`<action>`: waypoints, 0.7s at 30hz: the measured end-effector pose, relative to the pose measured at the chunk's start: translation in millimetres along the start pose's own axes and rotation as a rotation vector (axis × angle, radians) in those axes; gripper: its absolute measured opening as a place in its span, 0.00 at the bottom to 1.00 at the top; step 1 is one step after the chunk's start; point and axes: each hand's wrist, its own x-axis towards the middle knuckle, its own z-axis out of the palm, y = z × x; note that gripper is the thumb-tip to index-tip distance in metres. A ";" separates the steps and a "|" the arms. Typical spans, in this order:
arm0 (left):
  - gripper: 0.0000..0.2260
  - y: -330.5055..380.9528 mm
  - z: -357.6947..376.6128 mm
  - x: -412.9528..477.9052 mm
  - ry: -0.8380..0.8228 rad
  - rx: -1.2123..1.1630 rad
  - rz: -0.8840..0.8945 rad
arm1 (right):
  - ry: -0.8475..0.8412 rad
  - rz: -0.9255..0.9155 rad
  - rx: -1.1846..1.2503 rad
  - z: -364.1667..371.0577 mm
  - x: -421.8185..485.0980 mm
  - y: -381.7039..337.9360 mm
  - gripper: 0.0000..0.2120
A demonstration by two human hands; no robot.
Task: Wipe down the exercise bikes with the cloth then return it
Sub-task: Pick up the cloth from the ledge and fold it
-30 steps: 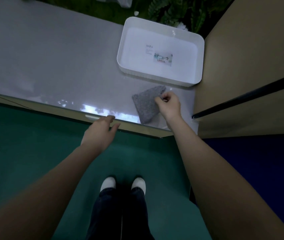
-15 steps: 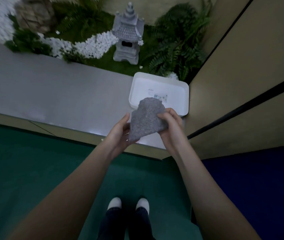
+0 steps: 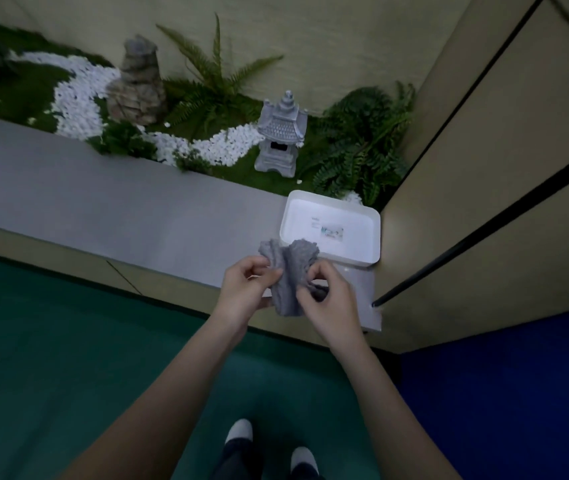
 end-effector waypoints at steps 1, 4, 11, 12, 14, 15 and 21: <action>0.05 2.8 -1.4 -6.9 0.005 -0.003 0.005 | -0.023 0.003 0.017 3.0 -4.4 -2.4 0.09; 0.02 10.0 -2.6 -28.0 0.001 -0.007 0.012 | -0.077 0.064 0.121 8.4 -17.6 -6.3 0.10; 0.09 2.4 -3.1 -80.1 -0.029 0.028 0.007 | -0.203 0.092 0.306 -15.3 -51.1 -0.2 0.15; 0.09 -1.3 -1.1 -88.9 -0.029 0.018 0.005 | -0.230 0.103 0.317 -21.7 -55.1 1.8 0.15; 0.08 -9.8 3.4 -106.6 -0.027 -0.014 0.000 | -0.286 0.124 0.348 -34.1 -62.1 5.7 0.13; 0.08 -15.5 5.8 -116.0 -0.015 -0.031 0.010 | -0.315 0.138 0.369 -40.1 -65.9 7.6 0.12; 0.05 -71.2 19.3 -171.7 0.500 -0.024 0.028 | -0.522 0.239 0.501 -62.5 -91.3 16.9 0.11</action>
